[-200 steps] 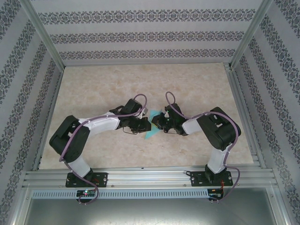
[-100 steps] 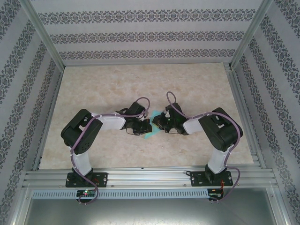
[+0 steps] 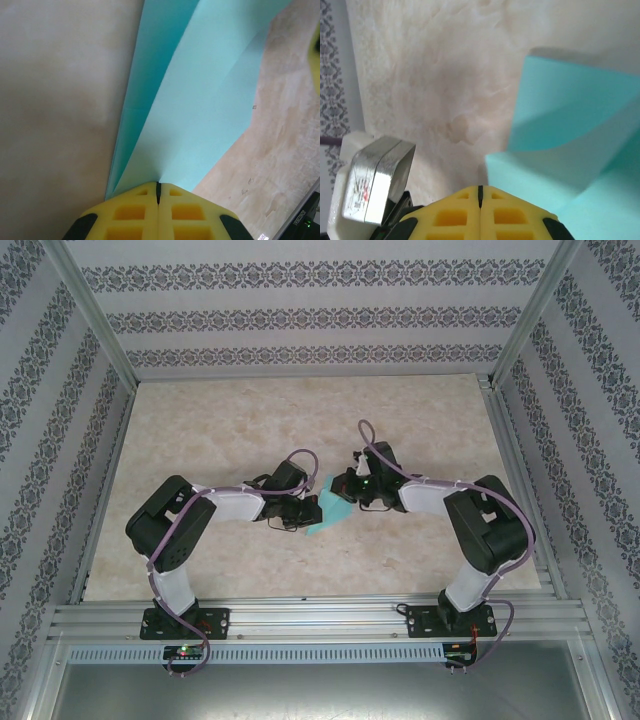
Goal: Fold a paper plane with a square sheet of paper (pick it up from the middle)
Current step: Fourth fold the wing at the center of the table.
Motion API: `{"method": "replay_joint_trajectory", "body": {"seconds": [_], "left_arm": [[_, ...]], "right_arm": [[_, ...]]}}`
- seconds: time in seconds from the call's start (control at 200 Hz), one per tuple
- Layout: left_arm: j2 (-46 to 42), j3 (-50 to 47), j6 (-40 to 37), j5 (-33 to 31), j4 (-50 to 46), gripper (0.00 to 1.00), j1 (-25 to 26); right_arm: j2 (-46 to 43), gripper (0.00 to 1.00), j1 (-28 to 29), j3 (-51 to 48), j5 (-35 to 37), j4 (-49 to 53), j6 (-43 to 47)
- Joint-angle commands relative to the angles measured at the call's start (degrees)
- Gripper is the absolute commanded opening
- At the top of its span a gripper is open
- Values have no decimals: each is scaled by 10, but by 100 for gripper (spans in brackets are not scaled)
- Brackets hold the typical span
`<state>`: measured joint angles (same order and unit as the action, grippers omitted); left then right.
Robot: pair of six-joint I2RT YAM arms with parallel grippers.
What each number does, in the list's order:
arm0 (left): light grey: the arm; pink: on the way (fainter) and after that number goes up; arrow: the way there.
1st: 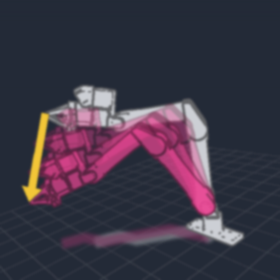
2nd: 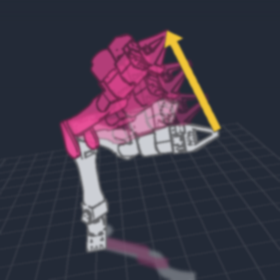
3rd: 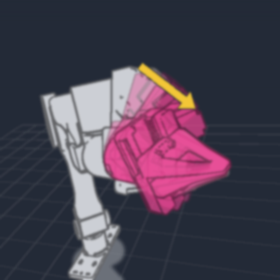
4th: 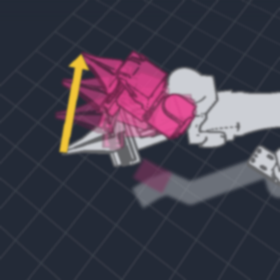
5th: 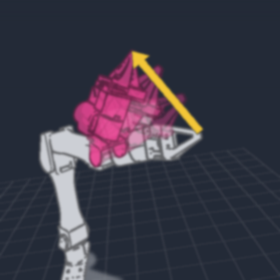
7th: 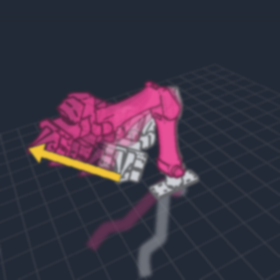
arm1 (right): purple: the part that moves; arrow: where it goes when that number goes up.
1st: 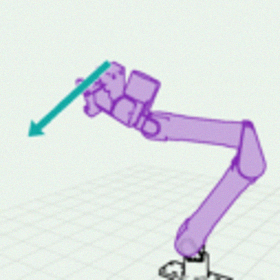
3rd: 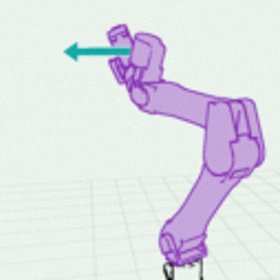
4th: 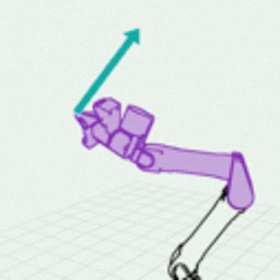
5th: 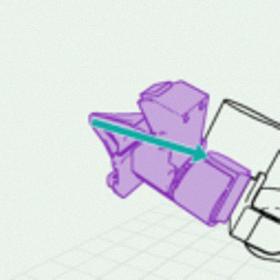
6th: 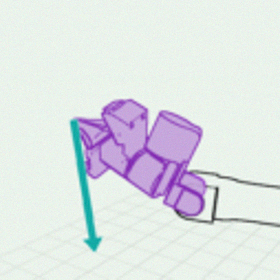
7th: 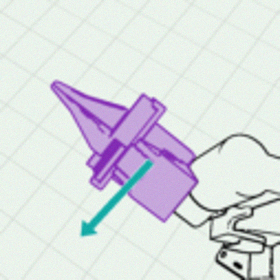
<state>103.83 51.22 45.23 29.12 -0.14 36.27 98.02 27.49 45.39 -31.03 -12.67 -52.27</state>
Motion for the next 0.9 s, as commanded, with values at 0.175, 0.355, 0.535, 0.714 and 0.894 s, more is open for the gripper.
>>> {"method": "replay_joint_trajectory", "body": {"seconds": [0.175,0.355,0.535,0.714,0.894], "left_arm": [[38,-7,-22,-38,-93,0,0],[38,-16,-22,-41,-92,0,0],[46,-25,-22,-29,-80,0,0],[48,-25,-24,-26,-80,0,0],[46,-27,-23,-24,-76,0,0]], "right_arm": [[76,3,20,13,8,-29,-6],[84,3,-31,1,41,-8,21],[89,5,-79,34,49,53,68],[106,6,-119,59,42,76,87],[103,6,-129,98,31,107,103]]}}
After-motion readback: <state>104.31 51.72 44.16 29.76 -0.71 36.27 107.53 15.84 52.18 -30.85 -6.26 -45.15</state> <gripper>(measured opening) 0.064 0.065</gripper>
